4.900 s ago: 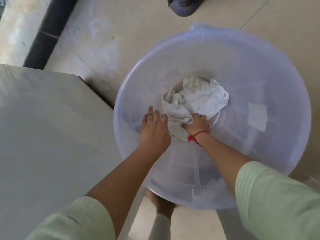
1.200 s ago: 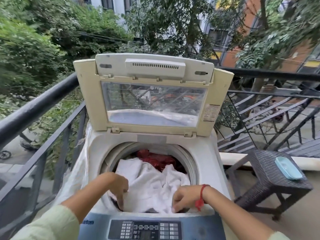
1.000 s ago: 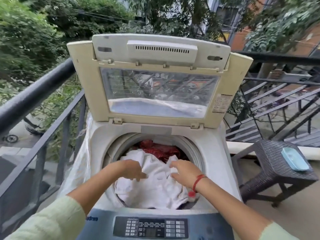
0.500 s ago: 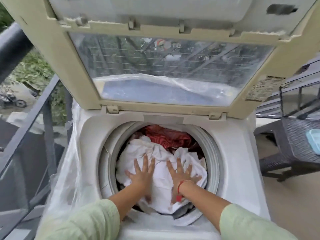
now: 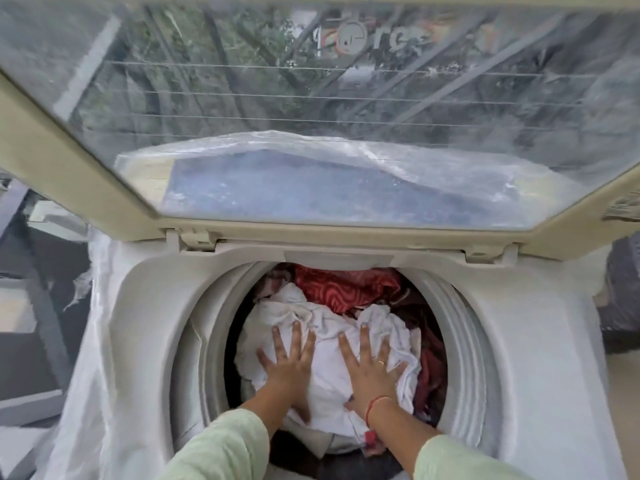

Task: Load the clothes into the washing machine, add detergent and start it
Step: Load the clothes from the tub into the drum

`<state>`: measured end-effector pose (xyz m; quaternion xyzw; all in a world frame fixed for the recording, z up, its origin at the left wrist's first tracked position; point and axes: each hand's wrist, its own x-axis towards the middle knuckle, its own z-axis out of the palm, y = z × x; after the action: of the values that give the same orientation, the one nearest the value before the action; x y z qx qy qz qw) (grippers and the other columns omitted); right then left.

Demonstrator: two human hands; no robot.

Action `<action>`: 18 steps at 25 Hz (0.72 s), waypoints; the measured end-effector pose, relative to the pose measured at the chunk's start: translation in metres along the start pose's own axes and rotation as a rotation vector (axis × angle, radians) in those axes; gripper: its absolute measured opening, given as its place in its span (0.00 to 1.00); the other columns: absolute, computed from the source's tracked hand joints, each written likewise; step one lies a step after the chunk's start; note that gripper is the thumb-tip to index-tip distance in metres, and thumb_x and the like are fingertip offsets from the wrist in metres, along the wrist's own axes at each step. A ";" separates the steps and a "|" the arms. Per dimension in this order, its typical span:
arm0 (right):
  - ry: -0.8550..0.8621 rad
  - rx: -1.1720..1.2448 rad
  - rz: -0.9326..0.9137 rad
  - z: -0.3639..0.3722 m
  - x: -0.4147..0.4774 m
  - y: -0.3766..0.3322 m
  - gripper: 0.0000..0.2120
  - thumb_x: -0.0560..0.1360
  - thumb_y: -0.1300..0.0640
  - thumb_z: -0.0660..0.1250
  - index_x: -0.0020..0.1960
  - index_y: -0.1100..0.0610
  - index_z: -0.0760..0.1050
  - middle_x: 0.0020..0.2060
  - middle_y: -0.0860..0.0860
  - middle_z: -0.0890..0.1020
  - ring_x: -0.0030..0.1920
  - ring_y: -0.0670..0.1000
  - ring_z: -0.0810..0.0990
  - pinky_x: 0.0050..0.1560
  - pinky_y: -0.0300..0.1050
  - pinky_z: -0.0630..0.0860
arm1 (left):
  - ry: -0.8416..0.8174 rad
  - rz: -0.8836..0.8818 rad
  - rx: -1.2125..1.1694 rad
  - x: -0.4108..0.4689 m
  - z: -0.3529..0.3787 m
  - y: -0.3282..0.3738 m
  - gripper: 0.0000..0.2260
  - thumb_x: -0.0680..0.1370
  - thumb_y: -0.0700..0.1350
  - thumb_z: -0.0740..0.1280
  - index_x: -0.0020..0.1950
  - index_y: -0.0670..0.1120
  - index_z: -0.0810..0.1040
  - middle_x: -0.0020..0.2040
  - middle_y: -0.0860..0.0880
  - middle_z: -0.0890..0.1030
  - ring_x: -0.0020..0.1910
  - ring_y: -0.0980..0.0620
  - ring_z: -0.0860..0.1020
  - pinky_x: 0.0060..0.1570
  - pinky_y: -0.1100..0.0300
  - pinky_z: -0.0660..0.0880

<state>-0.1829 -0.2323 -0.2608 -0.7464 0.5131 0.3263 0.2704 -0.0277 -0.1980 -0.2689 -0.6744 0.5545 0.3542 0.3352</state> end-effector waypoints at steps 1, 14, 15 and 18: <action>-0.008 0.014 -0.019 -0.005 0.005 0.003 0.62 0.65 0.46 0.75 0.68 0.42 0.22 0.71 0.51 0.25 0.72 0.68 0.32 0.60 0.82 0.51 | -0.031 0.006 -0.015 0.003 -0.009 -0.001 0.69 0.57 0.64 0.77 0.67 0.45 0.20 0.69 0.39 0.21 0.65 0.25 0.25 0.60 0.21 0.43; 0.136 0.056 -0.036 -0.054 -0.023 0.005 0.61 0.61 0.50 0.77 0.71 0.40 0.28 0.74 0.52 0.33 0.74 0.66 0.45 0.65 0.72 0.58 | 0.355 0.006 -0.059 -0.059 -0.082 -0.019 0.57 0.63 0.59 0.76 0.76 0.51 0.36 0.76 0.43 0.41 0.75 0.34 0.46 0.64 0.31 0.59; 0.158 0.083 -0.007 -0.049 -0.023 0.002 0.65 0.60 0.49 0.78 0.69 0.39 0.24 0.73 0.51 0.29 0.74 0.66 0.40 0.64 0.75 0.55 | 0.298 -0.004 -0.031 -0.053 -0.074 -0.016 0.64 0.61 0.61 0.77 0.73 0.52 0.26 0.74 0.42 0.29 0.73 0.30 0.38 0.63 0.27 0.55; -0.016 0.175 0.053 -0.030 -0.008 -0.008 0.69 0.59 0.46 0.79 0.66 0.40 0.19 0.70 0.49 0.23 0.71 0.67 0.30 0.60 0.81 0.49 | 0.123 0.008 -0.012 -0.020 -0.060 -0.009 0.68 0.59 0.61 0.78 0.65 0.52 0.18 0.66 0.41 0.17 0.66 0.27 0.26 0.61 0.22 0.50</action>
<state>-0.1711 -0.2476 -0.2348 -0.7033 0.5573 0.2931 0.3299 -0.0152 -0.2368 -0.2198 -0.6946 0.5746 0.3168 0.2948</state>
